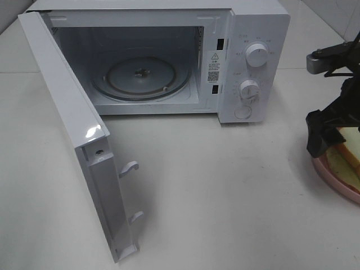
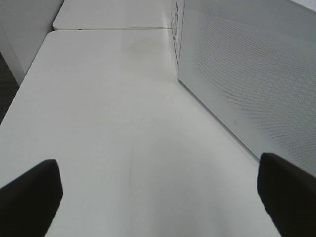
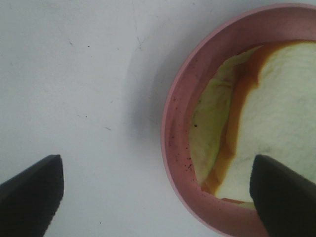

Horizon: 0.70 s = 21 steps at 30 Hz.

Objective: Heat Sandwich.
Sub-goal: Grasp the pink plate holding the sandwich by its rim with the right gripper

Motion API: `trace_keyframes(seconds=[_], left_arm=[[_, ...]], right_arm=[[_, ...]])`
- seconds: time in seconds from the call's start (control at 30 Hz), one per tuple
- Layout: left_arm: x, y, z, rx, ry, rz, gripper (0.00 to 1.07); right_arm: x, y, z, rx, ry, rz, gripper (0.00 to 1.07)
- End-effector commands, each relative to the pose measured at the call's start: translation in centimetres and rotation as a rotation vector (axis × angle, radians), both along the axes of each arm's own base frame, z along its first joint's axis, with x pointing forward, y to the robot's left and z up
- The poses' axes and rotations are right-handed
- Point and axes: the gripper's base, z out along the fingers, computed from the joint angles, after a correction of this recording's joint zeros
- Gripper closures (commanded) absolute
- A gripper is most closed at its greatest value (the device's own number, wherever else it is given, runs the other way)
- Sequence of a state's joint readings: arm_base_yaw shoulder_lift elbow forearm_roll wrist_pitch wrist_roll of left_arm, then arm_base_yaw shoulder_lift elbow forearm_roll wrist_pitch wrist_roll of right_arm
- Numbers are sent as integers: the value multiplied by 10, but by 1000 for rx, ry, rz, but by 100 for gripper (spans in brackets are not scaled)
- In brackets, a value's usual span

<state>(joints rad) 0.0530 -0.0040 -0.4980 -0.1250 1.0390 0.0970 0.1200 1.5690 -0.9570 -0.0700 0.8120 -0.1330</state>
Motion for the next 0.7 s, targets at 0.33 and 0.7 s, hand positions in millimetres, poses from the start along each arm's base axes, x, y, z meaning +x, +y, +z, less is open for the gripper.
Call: trace_keyframes(seconds=[0.33, 0.7], left_arm=[[-4, -1, 0, -8, -29, -7, 5], [-4, -1, 0, -8, -29, -7, 5]], right_arm=[[19, -1, -46, -23, 77, -64, 9], [30, -1, -75, -40, 69, -79, 13]])
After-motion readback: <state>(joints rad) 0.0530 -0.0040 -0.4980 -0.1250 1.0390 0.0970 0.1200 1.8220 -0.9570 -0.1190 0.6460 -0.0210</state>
